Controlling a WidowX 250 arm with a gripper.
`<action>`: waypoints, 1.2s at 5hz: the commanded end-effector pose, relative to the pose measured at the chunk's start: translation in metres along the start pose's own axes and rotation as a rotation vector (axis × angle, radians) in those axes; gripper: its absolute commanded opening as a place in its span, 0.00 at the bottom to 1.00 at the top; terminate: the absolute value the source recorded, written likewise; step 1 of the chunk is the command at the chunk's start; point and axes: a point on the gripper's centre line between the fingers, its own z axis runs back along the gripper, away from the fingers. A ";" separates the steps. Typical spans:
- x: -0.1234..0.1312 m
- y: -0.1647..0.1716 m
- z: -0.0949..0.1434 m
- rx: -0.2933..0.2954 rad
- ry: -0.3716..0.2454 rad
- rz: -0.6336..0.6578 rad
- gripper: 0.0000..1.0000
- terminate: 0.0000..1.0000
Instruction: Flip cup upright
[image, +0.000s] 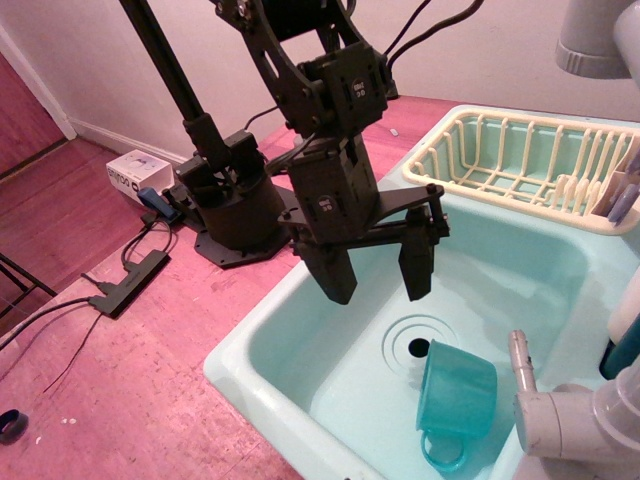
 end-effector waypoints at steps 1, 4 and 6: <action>0.000 0.000 0.000 0.000 0.000 0.000 1.00 0.00; 0.029 0.027 -0.025 0.089 -0.052 -0.003 1.00 0.00; 0.041 0.042 -0.041 0.085 -0.040 -0.017 1.00 0.00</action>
